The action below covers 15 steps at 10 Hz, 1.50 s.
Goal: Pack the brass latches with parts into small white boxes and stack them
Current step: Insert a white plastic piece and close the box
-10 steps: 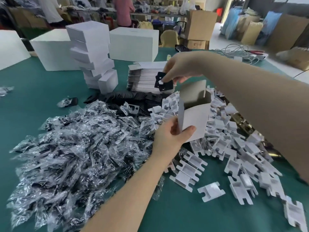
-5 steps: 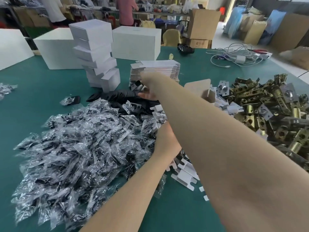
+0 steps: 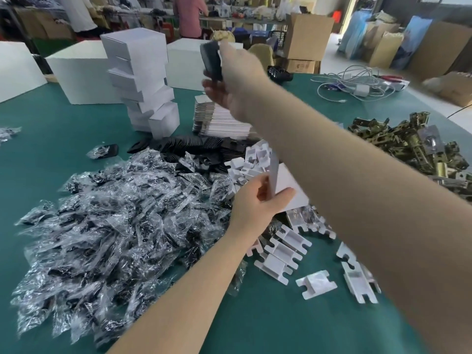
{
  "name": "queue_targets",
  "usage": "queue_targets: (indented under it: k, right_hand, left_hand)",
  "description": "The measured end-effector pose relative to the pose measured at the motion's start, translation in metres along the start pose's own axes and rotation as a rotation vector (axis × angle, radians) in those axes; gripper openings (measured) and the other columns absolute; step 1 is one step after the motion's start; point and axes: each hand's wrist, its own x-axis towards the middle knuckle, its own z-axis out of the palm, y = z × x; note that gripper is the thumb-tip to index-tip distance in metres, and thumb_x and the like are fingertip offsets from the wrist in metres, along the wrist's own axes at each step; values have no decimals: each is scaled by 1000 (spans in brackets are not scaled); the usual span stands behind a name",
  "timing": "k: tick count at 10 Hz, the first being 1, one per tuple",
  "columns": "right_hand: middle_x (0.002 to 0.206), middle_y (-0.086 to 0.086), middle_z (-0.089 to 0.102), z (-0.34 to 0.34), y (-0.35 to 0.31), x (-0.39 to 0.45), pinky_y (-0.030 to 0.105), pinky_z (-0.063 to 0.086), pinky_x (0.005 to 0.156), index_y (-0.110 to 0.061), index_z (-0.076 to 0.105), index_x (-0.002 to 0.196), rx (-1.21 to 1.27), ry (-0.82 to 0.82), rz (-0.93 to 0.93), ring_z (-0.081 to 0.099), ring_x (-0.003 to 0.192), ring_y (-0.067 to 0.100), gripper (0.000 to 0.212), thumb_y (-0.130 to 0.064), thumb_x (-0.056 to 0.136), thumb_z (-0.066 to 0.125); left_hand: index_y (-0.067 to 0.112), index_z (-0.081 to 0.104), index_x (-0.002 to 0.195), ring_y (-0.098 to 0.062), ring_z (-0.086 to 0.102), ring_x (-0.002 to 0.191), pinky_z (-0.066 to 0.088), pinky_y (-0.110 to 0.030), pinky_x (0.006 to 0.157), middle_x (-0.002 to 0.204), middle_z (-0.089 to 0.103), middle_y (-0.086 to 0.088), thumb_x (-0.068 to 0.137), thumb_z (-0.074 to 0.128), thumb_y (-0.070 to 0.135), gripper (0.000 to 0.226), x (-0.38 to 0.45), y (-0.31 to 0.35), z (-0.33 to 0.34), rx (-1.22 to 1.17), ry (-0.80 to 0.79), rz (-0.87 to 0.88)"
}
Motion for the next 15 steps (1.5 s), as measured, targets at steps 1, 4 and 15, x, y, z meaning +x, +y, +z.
queue_targets:
  k: [1,4,15]
  right_hand:
    - [76,10,64,-41,-26,-40,21,52,48,-1,56,101,137,-211,-39,66,54,15,25,-26,99,58]
    - [98,8,74,-202,-2,-107,22,58,60,-8,55,112,-315,189,-16,74,77,16,17,-13,97,57]
    - [84,-5,77,-224,61,-134,22,59,64,-20,74,86,-741,-68,-193,73,75,13,19,-3,78,76]
  left_hand:
    - [26,59,105,-1,64,87,57,-26,86,99,68,10,86,77,21,26,4,-12,1,-2,2,30]
    - [56,69,89,0,69,86,53,-12,68,95,74,19,80,81,26,33,9,-22,4,-60,49,70]
    - [49,68,95,-2,69,89,51,-12,70,97,74,16,77,78,32,27,12,-27,3,-62,18,115]
